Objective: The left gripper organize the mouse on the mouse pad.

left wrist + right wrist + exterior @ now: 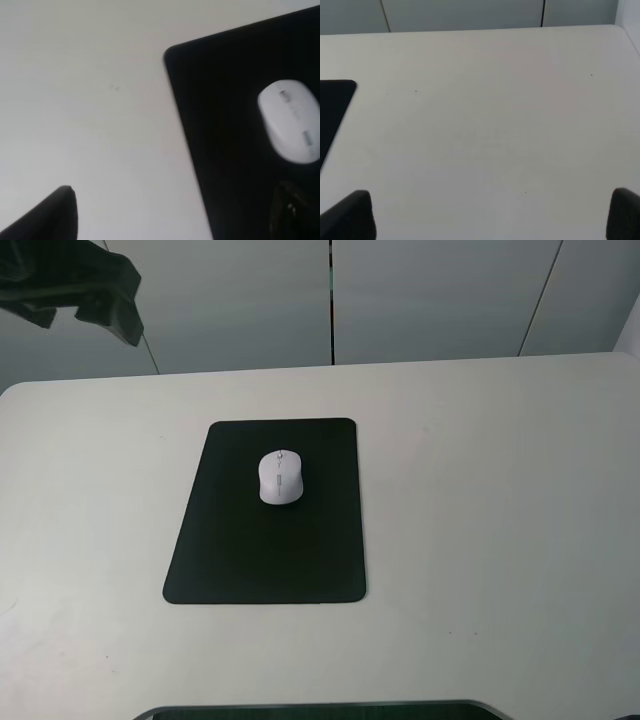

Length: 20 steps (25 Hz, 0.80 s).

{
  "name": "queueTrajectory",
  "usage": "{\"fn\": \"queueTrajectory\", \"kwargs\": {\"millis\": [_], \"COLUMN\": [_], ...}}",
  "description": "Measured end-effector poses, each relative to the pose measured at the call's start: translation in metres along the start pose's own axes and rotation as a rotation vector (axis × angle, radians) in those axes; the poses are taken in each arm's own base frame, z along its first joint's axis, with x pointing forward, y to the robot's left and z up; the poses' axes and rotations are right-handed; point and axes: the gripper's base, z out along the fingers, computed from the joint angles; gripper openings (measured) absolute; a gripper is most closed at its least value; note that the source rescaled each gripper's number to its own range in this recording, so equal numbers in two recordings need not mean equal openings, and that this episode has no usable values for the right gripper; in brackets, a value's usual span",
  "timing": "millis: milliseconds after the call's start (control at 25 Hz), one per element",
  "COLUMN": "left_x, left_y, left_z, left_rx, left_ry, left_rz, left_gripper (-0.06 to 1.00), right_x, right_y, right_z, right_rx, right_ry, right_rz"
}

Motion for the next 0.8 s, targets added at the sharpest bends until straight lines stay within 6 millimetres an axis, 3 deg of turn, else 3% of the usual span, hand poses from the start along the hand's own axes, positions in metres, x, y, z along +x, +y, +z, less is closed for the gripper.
{"fn": "queueTrajectory", "kwargs": {"millis": [280,560,800], "left_x": [0.021,0.078,0.135], "left_y": [0.053,0.09,0.099], "left_z": [-0.032,-0.063,-0.086], "left_rx": [-0.042,-0.119,-0.172], "left_ry": [-0.051,-0.102,-0.204], "left_rz": [-0.1,-0.22,-0.326], "left_gripper": [0.94,0.94,0.94], "right_x": [0.0,0.0,0.0], "right_y": [0.0,0.0,0.0], "right_z": [0.0,0.0,0.0], "right_rx": [0.0,0.0,0.0], "right_ry": [0.0,0.0,0.0], "right_rz": [0.0,0.0,0.0]}}
